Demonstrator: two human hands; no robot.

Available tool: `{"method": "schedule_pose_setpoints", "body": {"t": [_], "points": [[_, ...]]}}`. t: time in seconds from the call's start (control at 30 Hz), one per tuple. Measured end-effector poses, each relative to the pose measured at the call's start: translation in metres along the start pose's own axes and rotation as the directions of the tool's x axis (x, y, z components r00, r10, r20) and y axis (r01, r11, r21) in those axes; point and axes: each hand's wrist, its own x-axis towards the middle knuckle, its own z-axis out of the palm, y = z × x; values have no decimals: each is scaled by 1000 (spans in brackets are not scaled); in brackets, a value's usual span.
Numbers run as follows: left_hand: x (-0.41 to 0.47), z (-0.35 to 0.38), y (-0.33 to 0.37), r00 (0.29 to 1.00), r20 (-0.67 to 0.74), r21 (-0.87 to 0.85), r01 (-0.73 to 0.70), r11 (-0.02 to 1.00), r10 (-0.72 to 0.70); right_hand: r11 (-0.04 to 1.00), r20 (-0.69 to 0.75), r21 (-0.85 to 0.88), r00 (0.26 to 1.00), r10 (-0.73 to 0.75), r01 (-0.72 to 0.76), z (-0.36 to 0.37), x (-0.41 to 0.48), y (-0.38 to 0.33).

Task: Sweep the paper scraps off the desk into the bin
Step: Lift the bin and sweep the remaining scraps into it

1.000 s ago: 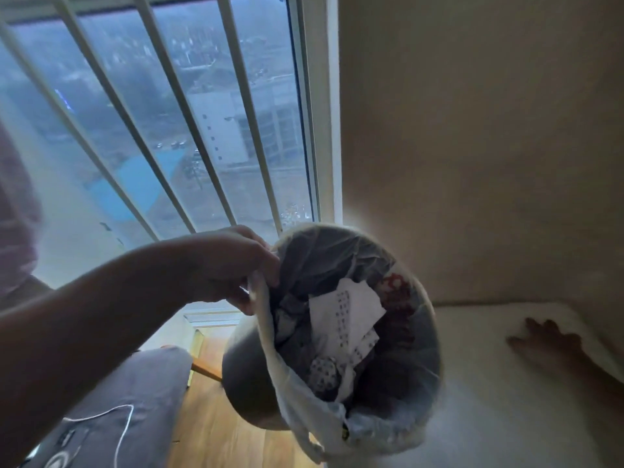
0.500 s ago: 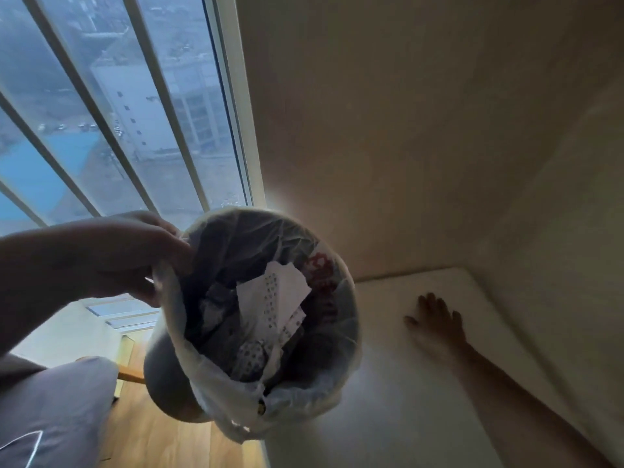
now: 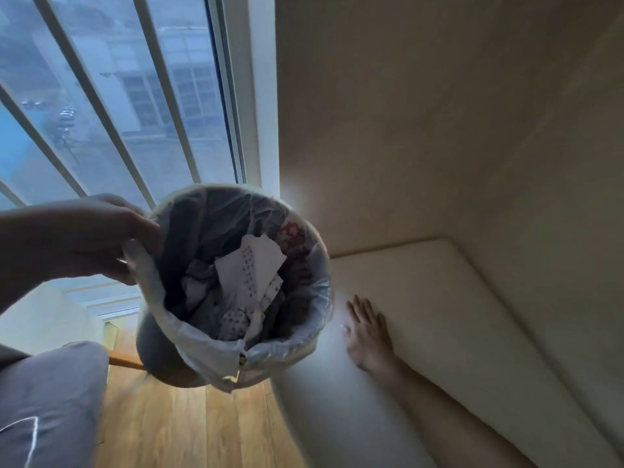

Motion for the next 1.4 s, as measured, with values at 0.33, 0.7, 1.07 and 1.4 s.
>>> {"method": "schedule_pose_setpoints", "body": {"t": [0.33,0.7,1.07,1.4], "points": [[11,-41,-83,994,-106,45,20,999,-15,982,48,17,981,187,-188,11,-16,-49],[79,-17,-162,989,-117,96,103,990,-92,961,13,54,962,272,-272,30,-18,-88],[116,34,-178,986,-29,26,165,986,-164,980,108,195,993,-53,31,39,-28,-170],[120,42,-179,987,-19,31,160,987,-160,856,135,515,991,-21,-52,24,-42,-155]]}}
